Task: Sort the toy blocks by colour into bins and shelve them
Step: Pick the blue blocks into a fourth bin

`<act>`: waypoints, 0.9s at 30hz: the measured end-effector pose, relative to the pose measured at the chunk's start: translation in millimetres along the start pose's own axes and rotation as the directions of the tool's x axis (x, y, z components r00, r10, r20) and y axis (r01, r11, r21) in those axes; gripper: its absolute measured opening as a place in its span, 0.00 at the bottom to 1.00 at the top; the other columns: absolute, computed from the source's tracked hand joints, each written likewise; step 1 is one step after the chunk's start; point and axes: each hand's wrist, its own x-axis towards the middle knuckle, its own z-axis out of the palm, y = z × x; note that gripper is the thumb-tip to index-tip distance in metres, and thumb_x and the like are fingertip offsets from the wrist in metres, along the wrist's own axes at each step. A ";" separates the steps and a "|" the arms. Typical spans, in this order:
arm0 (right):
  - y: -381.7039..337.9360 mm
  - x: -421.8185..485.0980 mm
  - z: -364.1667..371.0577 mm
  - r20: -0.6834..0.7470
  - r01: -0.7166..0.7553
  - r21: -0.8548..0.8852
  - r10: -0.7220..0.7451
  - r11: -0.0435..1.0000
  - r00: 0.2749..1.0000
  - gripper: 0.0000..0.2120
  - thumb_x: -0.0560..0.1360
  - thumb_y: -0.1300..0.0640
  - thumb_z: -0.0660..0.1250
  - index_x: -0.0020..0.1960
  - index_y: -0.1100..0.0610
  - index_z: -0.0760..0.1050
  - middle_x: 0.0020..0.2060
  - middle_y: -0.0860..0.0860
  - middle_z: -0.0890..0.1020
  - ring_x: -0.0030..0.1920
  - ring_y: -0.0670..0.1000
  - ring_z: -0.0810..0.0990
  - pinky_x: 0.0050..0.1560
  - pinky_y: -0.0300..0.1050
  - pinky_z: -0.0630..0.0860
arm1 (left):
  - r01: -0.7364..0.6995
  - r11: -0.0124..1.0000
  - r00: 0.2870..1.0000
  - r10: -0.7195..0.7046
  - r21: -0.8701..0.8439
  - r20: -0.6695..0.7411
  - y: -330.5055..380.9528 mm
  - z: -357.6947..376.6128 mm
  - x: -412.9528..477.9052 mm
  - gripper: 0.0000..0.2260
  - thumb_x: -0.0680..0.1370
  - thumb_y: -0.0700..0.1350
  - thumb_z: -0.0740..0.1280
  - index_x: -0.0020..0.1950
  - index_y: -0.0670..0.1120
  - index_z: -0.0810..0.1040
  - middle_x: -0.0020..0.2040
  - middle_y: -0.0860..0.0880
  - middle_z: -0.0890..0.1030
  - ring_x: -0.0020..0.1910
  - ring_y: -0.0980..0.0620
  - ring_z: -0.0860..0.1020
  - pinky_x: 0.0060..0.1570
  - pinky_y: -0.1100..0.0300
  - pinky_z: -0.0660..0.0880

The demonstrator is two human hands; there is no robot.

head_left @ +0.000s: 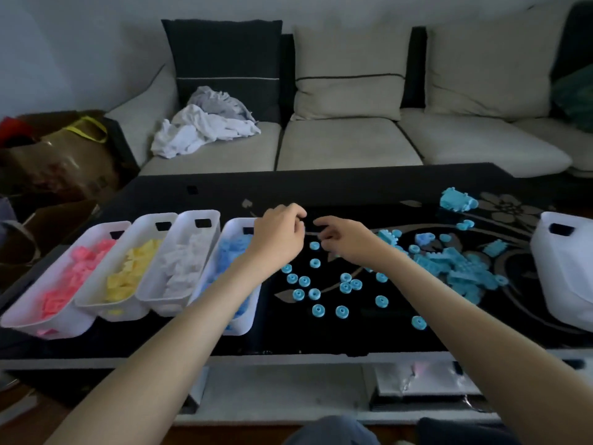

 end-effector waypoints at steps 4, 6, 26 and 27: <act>47.8 -4.8 -46.4 -0.168 -0.180 -0.247 0.141 0.952 0.976 0.20 0.79 0.60 0.59 0.70 0.56 0.66 0.60 0.54 0.76 0.55 0.53 0.76 0.48 0.41 0.72 | -0.037 0.996 0.994 0.028 0.077 0.106 51.3 30.8 15.0 0.13 0.82 0.46 0.57 0.65 0.47 0.71 0.61 0.46 0.75 0.60 0.45 0.71 0.58 0.52 0.66; 80.7 -9.3 -68.4 -0.237 -0.313 -0.340 0.241 0.887 0.941 0.20 0.78 0.62 0.57 0.70 0.56 0.65 0.63 0.57 0.73 0.57 0.56 0.75 0.49 0.46 0.75 | -0.090 0.994 0.984 0.079 0.061 0.160 73.6 48.2 17.4 0.14 0.82 0.46 0.56 0.66 0.47 0.71 0.62 0.46 0.74 0.60 0.45 0.71 0.58 0.53 0.66; 37.4 4.3 -33.8 -0.310 -0.032 -0.268 -0.055 0.963 0.949 0.10 0.77 0.57 0.62 0.57 0.59 0.74 0.50 0.54 0.77 0.52 0.55 0.76 0.49 0.47 0.72 | -0.023 0.929 0.994 -0.018 0.370 0.107 -49.3 -12.8 -43.5 0.17 0.82 0.44 0.54 0.70 0.49 0.69 0.68 0.52 0.72 0.67 0.52 0.68 0.61 0.58 0.63; 15.3 2.1 -21.0 -0.273 0.057 -0.238 -0.123 0.970 0.954 0.10 0.77 0.57 0.63 0.57 0.58 0.74 0.48 0.52 0.77 0.51 0.52 0.76 0.48 0.43 0.71 | -0.026 0.940 0.990 -0.023 0.341 0.141 -52.5 -16.5 -48.3 0.16 0.82 0.44 0.55 0.69 0.50 0.69 0.67 0.52 0.72 0.67 0.52 0.69 0.61 0.58 0.64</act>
